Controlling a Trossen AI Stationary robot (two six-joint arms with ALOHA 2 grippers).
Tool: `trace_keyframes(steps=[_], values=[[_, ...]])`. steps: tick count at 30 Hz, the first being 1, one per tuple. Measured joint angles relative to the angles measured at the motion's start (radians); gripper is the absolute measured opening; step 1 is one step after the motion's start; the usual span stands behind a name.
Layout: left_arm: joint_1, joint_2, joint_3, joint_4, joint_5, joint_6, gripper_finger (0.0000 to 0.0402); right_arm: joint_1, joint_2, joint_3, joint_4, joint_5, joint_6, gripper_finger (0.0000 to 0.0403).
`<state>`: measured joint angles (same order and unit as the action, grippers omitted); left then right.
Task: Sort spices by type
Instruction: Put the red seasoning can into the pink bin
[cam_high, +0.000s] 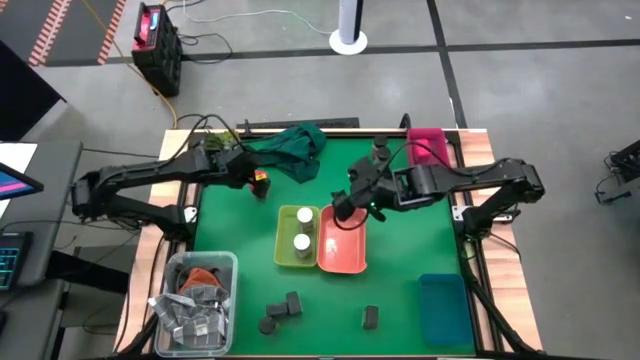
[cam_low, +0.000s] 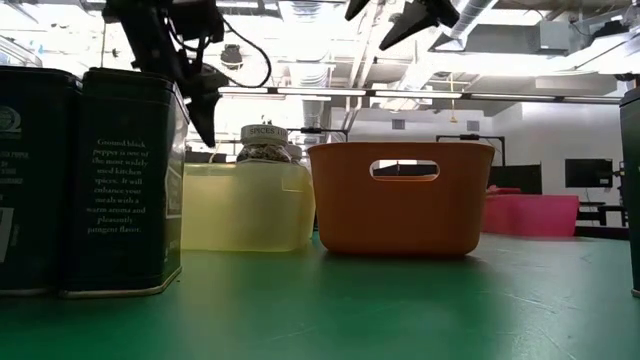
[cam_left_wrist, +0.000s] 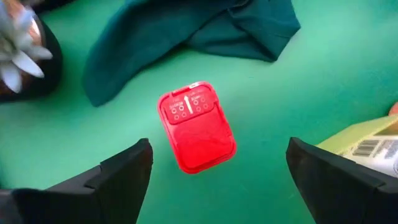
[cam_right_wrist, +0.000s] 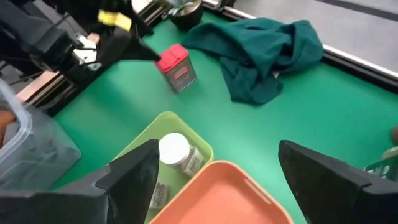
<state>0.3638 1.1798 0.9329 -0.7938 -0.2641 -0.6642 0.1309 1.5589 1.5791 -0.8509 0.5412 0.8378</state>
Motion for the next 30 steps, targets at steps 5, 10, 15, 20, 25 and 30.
trace_keyframes(steps=[5, 10, 15, 20, 25, 30], values=[[0.018, 0.001, -0.077, 0.077, 0.02, -0.044, 0.0355, -0.031, 0.0, 0.011, -0.006, -0.012, -0.085, 0.0352], [0.035, 0.001, -0.108, 0.124, -0.029, -0.056, 0.0355, -0.093, -0.001, 0.049, 0.026, -0.076, -0.257, 0.0352], [0.054, 0.051, -0.107, 0.238, -0.029, -0.056, 0.0355, -0.181, -0.001, 0.082, 0.101, -0.176, -0.42, 0.0352], [0.053, 0.141, -0.103, 0.275, -0.015, -0.098, 0.0355, -0.255, -0.001, 0.115, 0.15, -0.283, -0.544, 0.0352], [0.019, 0.164, -0.102, 0.248, -0.053, -0.144, 0.0355, -0.29, -0.001, 0.134, 0.15, -0.311, -0.604, 0.0352], [-0.006, 0.11, -0.081, 0.144, -0.031, -0.152, 0.0355, -0.307, 0.0, 0.134, 0.146, -0.335, -0.603, 0.0352]])
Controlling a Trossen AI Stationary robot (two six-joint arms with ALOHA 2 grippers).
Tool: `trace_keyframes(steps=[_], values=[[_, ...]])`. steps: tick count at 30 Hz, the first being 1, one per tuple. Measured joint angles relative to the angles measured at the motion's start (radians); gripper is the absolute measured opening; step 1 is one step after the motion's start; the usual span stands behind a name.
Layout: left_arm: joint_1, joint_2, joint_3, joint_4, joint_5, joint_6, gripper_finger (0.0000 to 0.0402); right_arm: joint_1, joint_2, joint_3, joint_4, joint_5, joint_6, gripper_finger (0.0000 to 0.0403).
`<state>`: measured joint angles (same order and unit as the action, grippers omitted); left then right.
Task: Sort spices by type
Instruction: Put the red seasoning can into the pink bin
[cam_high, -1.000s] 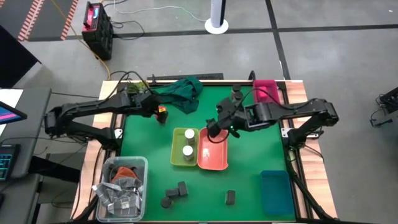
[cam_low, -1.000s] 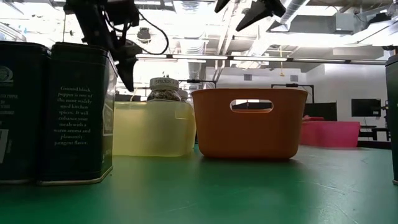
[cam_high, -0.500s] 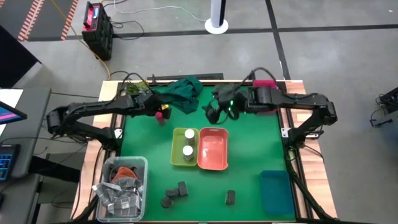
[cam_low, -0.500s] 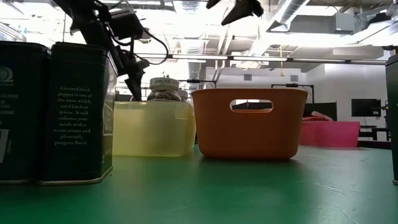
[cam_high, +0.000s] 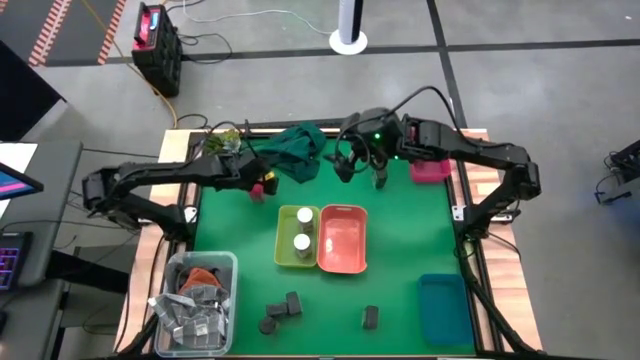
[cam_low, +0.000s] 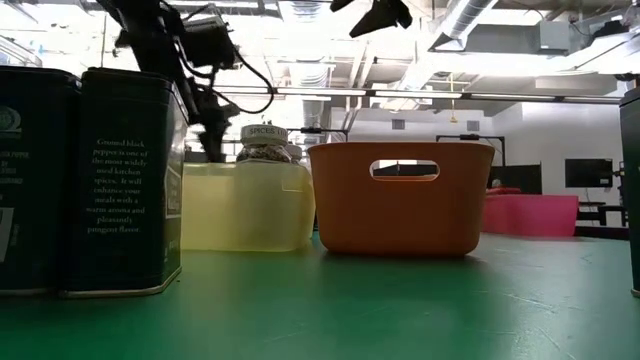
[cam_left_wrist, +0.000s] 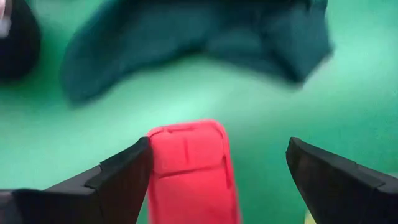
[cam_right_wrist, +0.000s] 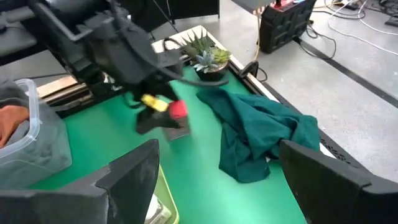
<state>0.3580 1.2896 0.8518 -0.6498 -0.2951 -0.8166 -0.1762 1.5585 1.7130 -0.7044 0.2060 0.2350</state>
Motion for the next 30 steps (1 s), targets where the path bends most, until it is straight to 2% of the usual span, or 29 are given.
trace_keyframes(steps=[5, 9, 17, 23, 30], values=[[-0.008, -0.088, 0.073, -0.108, -0.045, 0.059, 0.0355, -0.008, 0.0, 0.0, 0.004, 0.001, 0.001, 0.0352], [0.002, -0.133, 0.093, -0.168, -0.027, 0.085, 0.0355, -0.021, 0.0, 0.0, 0.02, 0.001, 0.032, 0.0352], [-0.016, -0.141, 0.086, -0.329, 0.038, -0.036, 0.0355, -0.03, 0.0, 0.0, 0.071, 0.054, 0.055, 0.0352], [-0.052, -0.14, 0.03, -0.267, 0.063, -0.157, 0.0355, -0.018, 0.0, 0.0, 0.087, 0.056, 0.054, 0.0352], [-0.077, -0.14, -0.036, -0.169, 0.043, -0.279, 0.0355, -0.001, 0.001, -0.001, 0.092, 0.056, 0.023, 0.0352]])
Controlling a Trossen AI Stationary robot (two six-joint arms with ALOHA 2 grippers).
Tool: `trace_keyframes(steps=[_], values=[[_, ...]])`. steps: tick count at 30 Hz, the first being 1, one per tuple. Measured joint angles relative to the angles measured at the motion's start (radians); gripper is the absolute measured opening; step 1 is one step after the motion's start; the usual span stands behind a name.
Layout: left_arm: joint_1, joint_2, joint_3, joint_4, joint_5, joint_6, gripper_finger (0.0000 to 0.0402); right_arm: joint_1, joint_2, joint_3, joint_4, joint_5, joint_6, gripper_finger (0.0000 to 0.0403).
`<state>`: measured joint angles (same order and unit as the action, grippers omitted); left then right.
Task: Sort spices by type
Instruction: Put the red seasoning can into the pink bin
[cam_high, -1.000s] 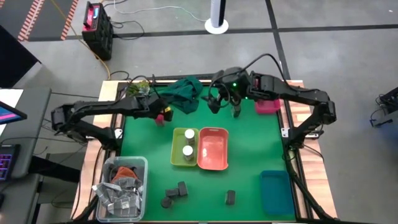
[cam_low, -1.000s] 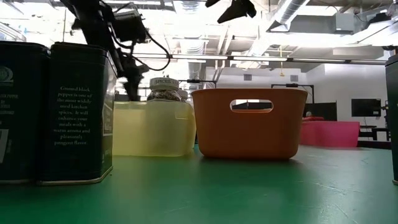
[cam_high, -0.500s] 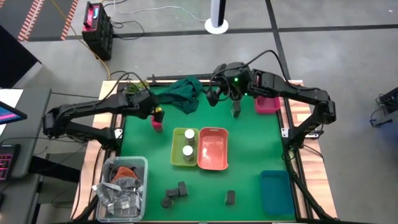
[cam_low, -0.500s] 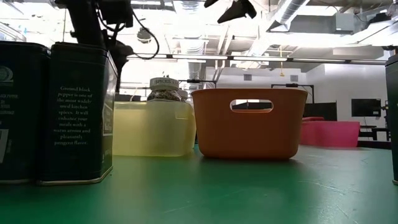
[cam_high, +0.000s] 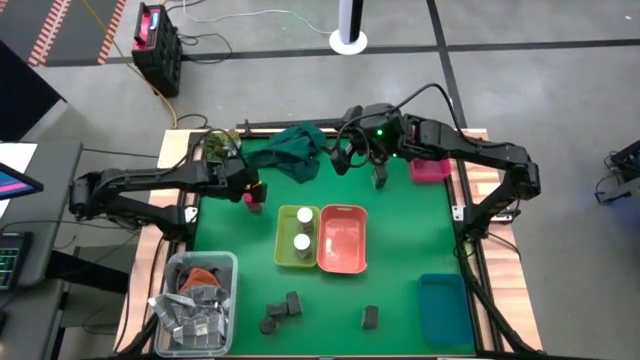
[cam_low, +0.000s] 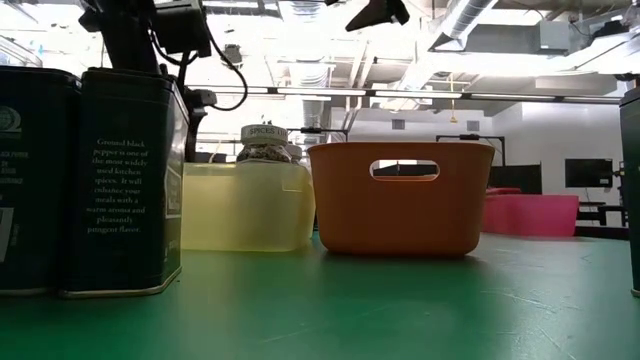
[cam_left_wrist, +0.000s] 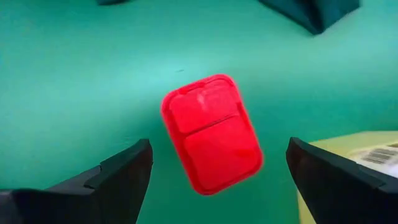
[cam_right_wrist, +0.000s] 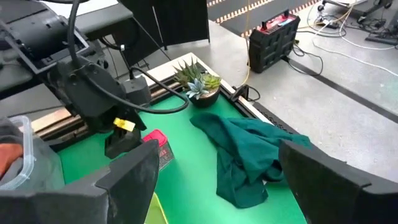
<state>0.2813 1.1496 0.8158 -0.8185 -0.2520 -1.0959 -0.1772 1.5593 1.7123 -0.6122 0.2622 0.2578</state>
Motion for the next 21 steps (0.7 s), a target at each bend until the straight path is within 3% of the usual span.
trace_keyframes(steps=[9, 14, 21], values=[[-0.001, 0.039, -0.078, 0.096, -0.021, -0.05, 0.0369, 0.021, 0.0, 0.0, 0.0, -0.002, -0.04, 0.0352], [-0.001, 0.074, -0.082, 0.109, -0.003, 0.017, 0.0368, 0.02, 0.0, 0.0, -0.002, -0.002, -0.047, 0.0352], [-0.001, 0.079, -0.082, 0.118, -0.003, 0.127, 0.031, 0.021, 0.0, 0.0, -0.016, -0.003, -0.038, 0.0352]])
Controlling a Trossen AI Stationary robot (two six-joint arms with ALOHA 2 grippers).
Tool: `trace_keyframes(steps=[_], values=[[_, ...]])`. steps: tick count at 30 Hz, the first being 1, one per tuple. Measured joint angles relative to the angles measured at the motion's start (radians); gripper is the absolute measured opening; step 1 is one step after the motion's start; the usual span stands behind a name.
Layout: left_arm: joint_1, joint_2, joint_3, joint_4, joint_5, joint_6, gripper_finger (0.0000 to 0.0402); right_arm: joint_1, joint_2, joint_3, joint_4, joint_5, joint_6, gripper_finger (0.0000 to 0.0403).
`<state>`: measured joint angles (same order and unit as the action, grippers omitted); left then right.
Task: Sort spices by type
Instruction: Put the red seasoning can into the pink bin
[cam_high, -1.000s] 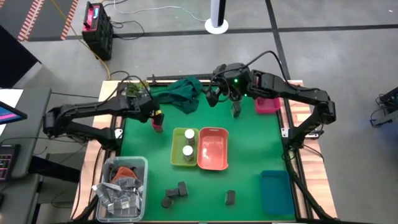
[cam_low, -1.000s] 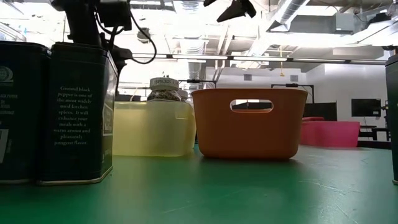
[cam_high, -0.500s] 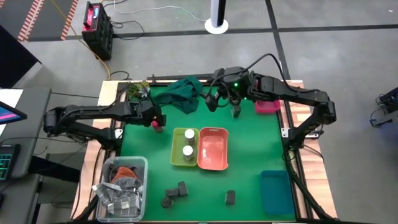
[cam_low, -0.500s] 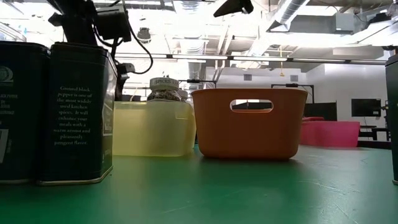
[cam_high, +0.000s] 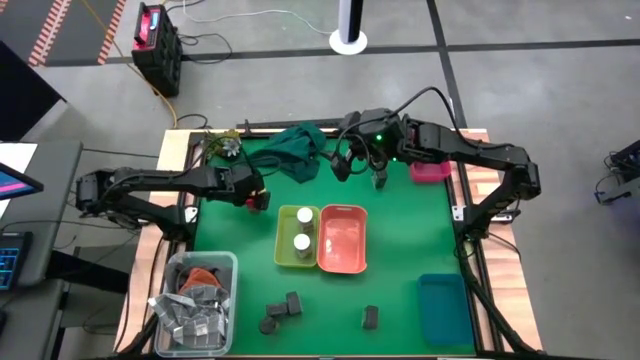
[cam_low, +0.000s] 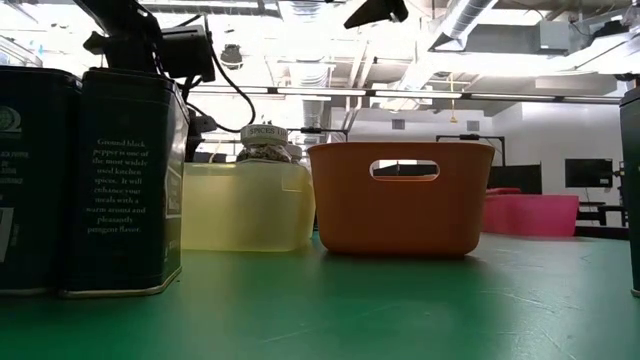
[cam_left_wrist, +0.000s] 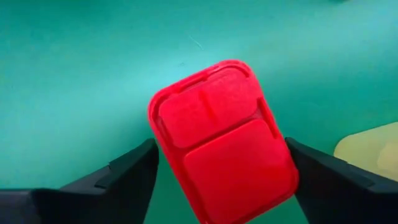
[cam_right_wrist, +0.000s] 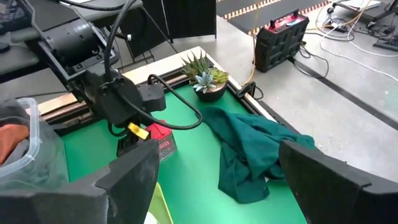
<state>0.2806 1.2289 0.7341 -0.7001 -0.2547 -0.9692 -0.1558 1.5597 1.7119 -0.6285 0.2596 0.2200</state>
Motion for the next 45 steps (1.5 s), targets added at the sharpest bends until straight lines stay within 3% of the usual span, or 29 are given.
trace_keyframes(steps=[9, 13, 18, 27, 34, 40, 45], values=[[0.001, -0.008, 0.001, -0.005, 0.05, 0.074, 0.0211, -0.003, 0.0, 0.0, -0.005, 0.0, 0.019, 0.0352], [0.0, -0.024, 0.019, -0.014, 0.1, 0.202, 0.0213, -0.006, 0.0, 0.0, -0.042, -0.021, 0.013, 0.0352], [0.0, -0.062, 0.072, -0.038, 0.139, 0.407, 0.0226, -0.01, 0.028, 0.0, -0.077, -0.127, -0.08, 0.0352], [0.004, -0.125, 0.23, -0.072, 0.161, 0.649, 0.0217, -0.008, 0.187, -0.001, -0.038, -0.252, -0.197, 0.0339], [-0.002, -0.118, 0.329, -0.047, 0.263, 0.697, 0.0219, -0.007, 0.239, -0.001, 0.023, -0.265, -0.213, 0.0329], [-0.023, -0.099, 0.366, -0.012, 0.377, 0.725, 0.0219, -0.008, 0.24, -0.001, 0.102, -0.358, -0.224, 0.0359], [-0.044, -0.068, 0.367, 0.028, 0.412, 0.764, 0.0219, -0.004, 0.242, 0.0, 0.176, -0.424, -0.198, 0.038]])
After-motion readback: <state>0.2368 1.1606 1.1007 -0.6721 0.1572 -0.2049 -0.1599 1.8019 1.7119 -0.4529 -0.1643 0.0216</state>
